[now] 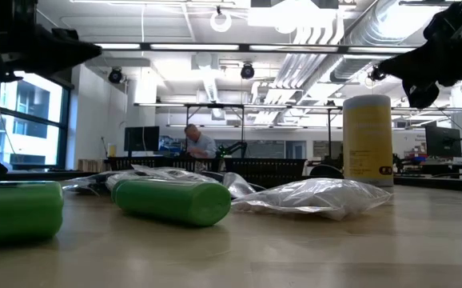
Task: Pick & Place Travel size toiletries
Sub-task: Put the middle black hairbrush into the left black bin
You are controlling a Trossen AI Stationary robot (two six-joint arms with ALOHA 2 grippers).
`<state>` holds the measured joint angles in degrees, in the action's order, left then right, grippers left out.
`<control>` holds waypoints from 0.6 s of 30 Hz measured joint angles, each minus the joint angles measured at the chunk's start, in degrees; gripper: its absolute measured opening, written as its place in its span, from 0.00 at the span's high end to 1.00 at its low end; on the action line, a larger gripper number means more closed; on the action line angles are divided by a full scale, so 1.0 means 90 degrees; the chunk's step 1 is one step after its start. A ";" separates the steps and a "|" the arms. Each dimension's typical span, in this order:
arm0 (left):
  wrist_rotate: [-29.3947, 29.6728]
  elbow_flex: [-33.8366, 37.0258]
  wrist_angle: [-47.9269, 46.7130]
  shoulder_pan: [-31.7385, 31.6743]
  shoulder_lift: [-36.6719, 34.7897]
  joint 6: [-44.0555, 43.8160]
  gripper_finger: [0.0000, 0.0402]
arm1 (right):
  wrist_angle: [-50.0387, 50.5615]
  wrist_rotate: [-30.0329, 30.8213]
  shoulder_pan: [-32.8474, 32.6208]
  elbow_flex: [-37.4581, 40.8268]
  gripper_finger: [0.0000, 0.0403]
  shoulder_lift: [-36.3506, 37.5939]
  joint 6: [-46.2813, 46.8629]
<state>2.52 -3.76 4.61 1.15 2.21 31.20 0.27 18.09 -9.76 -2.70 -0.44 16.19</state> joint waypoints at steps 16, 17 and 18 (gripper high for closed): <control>0.0506 -0.1484 -0.0342 0.0000 0.2717 0.0114 1.00 | -0.0813 0.0000 0.0000 -0.0073 1.00 -0.0828 -0.0447; 0.0510 -0.1616 -0.0434 0.0000 0.2885 0.0191 1.00 | -0.0808 0.0000 0.0000 -0.0139 1.00 -0.0950 -0.0447; 0.0524 -0.1733 -0.0513 0.0000 0.3041 0.0250 1.00 | -0.0810 0.0002 0.0000 -0.0226 1.00 -0.1085 -0.0448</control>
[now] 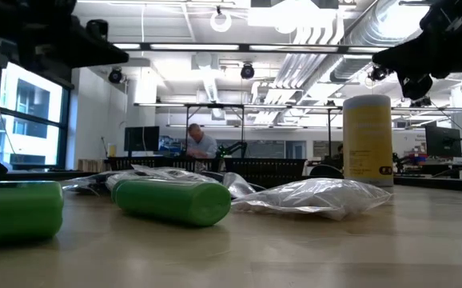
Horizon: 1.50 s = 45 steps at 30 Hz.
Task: Pick & Place Travel size toiletries
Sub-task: Put the middle black hairbrush into the left black bin
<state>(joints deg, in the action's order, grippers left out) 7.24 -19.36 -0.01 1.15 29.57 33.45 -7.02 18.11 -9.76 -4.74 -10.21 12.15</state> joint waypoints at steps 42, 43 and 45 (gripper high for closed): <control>0.3062 -0.0453 -0.0673 0.3631 0.3993 -0.2900 1.00 | -0.0303 0.1449 0.0754 -0.2243 1.00 -0.4339 0.0014; 0.2897 -0.0453 -0.0669 0.3629 0.4033 -0.2924 1.00 | -0.0304 0.1450 0.0758 -0.2243 1.00 -0.4339 0.0013; 0.2532 -0.0453 -0.0665 0.3626 0.4044 -0.2944 1.00 | -0.0304 0.1448 0.0755 -0.2243 1.00 -0.4339 0.0008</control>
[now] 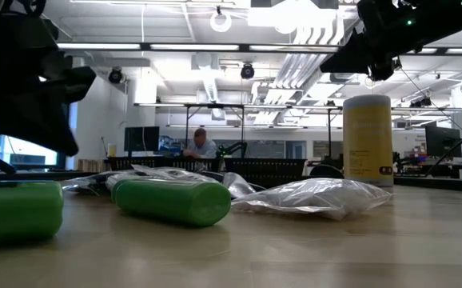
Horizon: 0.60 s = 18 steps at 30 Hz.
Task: Pick & Place Travel size toiletries
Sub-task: Put the middle black hairbrush into the left black bin
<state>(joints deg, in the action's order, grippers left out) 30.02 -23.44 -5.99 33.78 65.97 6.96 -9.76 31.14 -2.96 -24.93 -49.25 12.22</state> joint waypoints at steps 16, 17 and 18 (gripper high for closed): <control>0.0208 0.0000 -0.0021 -0.0002 -0.0002 0.0006 0.68 | 0.0002 0.0000 0.0000 0.0000 1.00 0.0000 -0.0002; 0.0209 0.0000 -0.0022 -0.0002 -0.0002 0.0035 0.63 | 0.0002 0.0000 0.0000 0.0000 1.00 0.0000 -0.0002; 0.0211 0.0000 -0.0020 -0.0002 -0.0002 0.0072 0.59 | 0.0004 0.0000 0.0000 0.0000 1.00 0.0000 -0.0002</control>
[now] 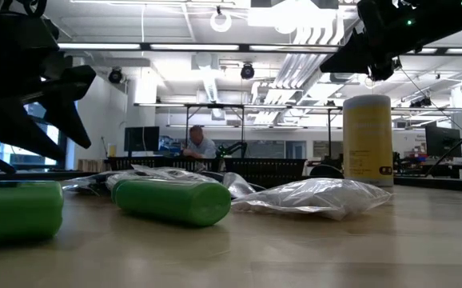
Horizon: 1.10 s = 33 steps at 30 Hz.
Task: Pick & Place Travel size toiletries
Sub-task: Put the middle black hairbrush into the left black bin
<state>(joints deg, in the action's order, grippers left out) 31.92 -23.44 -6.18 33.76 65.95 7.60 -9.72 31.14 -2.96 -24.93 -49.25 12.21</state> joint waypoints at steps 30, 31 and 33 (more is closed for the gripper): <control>0.1373 -0.0206 0.1123 -0.0367 0.2043 -0.0622 0.44 | 0.0003 0.0001 0.0000 0.0000 1.00 0.0000 -0.0340; 0.1370 -0.0206 0.1144 -0.0450 0.2060 -0.0705 0.44 | 0.0003 0.0000 0.0000 0.0000 1.00 0.0000 -0.0340; 0.1303 -0.0206 0.1146 -0.0600 0.2062 -0.0759 0.44 | 0.0006 0.0000 0.0000 0.0000 1.00 0.0000 -0.0340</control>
<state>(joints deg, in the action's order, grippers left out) 43.65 -25.30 4.14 28.36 84.51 0.78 -9.67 31.14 -2.96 -24.93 -49.25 9.15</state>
